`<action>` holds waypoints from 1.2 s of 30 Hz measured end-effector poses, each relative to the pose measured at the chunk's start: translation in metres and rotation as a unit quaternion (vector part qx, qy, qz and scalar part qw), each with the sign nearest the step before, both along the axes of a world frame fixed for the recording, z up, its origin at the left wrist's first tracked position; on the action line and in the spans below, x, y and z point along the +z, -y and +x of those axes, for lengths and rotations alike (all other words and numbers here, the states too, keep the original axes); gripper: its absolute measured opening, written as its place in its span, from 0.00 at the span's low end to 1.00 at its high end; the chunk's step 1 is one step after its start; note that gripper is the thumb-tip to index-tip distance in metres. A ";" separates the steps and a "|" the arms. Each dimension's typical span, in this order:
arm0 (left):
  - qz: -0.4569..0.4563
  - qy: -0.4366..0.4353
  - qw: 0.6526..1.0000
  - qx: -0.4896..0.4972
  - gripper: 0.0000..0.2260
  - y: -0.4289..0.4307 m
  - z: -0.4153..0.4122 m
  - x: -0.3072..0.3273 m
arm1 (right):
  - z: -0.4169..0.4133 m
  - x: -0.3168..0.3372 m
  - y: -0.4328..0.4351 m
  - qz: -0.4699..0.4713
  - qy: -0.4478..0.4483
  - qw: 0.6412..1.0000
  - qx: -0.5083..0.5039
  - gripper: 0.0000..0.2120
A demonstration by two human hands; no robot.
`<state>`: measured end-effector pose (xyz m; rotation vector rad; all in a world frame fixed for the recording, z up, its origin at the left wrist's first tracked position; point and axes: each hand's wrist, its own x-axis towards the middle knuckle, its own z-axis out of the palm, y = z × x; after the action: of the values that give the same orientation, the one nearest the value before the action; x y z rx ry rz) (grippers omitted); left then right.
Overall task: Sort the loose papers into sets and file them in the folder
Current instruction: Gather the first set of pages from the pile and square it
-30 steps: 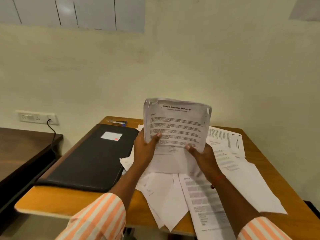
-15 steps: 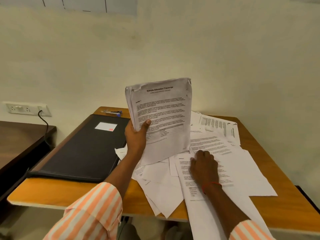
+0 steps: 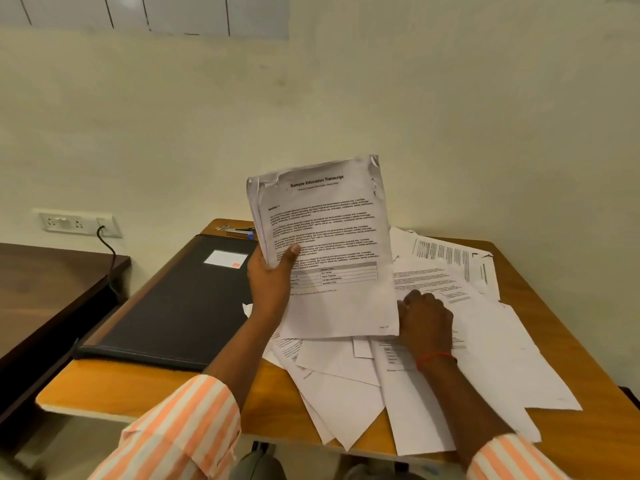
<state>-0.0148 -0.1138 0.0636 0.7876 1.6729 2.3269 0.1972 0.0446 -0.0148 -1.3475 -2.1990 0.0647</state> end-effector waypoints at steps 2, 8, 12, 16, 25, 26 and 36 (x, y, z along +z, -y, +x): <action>-0.006 0.005 1.000 -0.006 0.19 -0.001 0.001 -0.003 | 0.008 -0.011 0.014 -0.048 0.050 0.998 0.011 0.13; -0.003 0.026 0.999 -0.026 0.12 0.001 0.010 0.000 | 0.001 -0.004 0.004 -0.163 -0.204 0.963 0.072 0.06; -0.001 0.029 0.999 -0.042 0.12 0.007 0.011 0.006 | 0.002 0.066 -0.001 -0.325 -0.499 0.794 0.122 0.18; -0.007 0.003 0.996 -0.085 0.11 0.010 0.020 0.012 | 0.002 0.103 0.013 -0.327 -0.397 0.807 0.291 0.21; -0.027 -0.052 0.992 -0.115 0.14 0.014 0.028 0.036 | 0.003 0.107 0.037 -0.267 -0.485 0.782 0.286 0.15; -0.026 -0.053 0.992 -0.112 0.14 0.014 0.027 0.038 | 0.006 0.108 0.039 -0.270 -0.492 0.775 0.290 0.16; -0.010 0.007 0.994 -0.106 0.10 0.016 0.048 0.012 | 0.002 0.078 0.048 -0.294 -0.481 0.788 0.246 0.18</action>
<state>0.0334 -0.1296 0.0758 0.8966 1.5217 2.1632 0.1996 -0.0033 0.0634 -0.6497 -1.5485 1.4015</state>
